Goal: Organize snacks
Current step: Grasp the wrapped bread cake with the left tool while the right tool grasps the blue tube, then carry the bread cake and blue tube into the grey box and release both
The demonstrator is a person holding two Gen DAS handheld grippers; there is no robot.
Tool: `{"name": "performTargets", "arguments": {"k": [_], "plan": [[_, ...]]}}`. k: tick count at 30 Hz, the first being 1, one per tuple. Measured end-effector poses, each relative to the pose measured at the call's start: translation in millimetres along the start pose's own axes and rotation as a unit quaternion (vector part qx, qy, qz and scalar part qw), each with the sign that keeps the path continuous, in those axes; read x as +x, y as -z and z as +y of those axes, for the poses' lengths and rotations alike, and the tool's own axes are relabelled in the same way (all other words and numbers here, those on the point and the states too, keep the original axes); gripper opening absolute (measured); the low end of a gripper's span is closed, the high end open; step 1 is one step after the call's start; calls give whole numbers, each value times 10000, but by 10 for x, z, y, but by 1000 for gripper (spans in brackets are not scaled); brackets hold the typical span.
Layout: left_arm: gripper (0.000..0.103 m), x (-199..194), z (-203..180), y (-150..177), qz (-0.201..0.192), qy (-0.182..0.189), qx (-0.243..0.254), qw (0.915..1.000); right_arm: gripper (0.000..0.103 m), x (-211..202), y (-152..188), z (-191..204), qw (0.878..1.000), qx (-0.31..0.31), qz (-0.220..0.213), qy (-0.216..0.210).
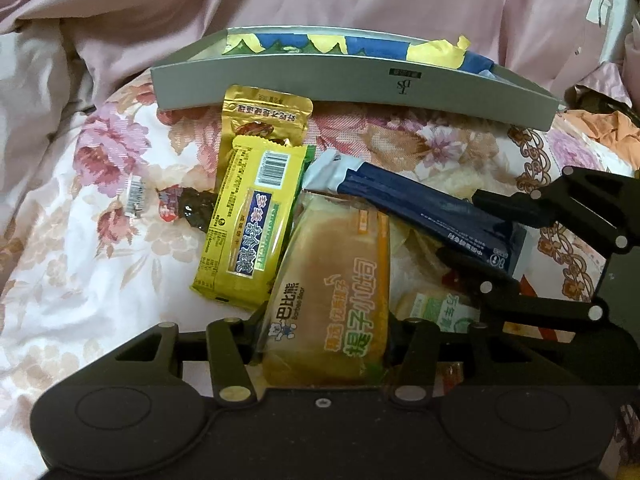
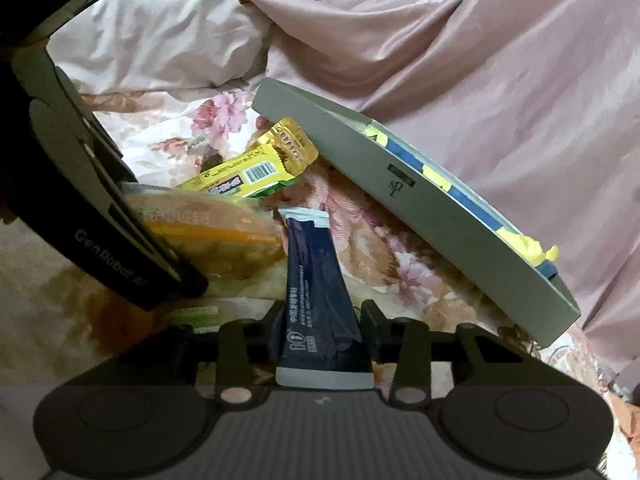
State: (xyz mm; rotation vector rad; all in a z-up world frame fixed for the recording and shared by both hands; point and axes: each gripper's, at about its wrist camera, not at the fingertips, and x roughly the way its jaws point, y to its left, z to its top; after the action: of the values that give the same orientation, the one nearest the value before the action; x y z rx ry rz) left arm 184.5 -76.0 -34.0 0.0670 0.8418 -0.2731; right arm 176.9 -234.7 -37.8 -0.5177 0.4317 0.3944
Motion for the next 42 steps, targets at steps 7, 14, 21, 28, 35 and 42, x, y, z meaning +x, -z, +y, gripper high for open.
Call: {"name": "performTargets", "arguments": {"k": [7, 14, 21, 28, 35, 42], "plan": [[52, -192, -22, 101, -83, -26, 19, 10000, 39, -44, 43, 244, 9944, -936, -34, 487], [52, -407, -22, 158, -212, -5, -21, 9998, 13, -113, 109, 423, 9819, -1695, -166, 823], [52, -610, -22, 166, -504, -101, -119, 9986, 6, -212, 77, 356, 9861, -1406, -329, 824], [52, -785, -18, 136, -863, -181, -281, 9957, 4, -242, 122, 431, 9759, -1824, -491, 1096], [52, -960, -2, 34, -1363, -426, -558, 9882, 4, -394, 123, 515, 9597, -2159, -1053, 1460], [52, -1033, -43, -276, -1899, -567, -695, 9777, 4, -475, 49, 474, 9480, -2051, -1545, 1883]]}}
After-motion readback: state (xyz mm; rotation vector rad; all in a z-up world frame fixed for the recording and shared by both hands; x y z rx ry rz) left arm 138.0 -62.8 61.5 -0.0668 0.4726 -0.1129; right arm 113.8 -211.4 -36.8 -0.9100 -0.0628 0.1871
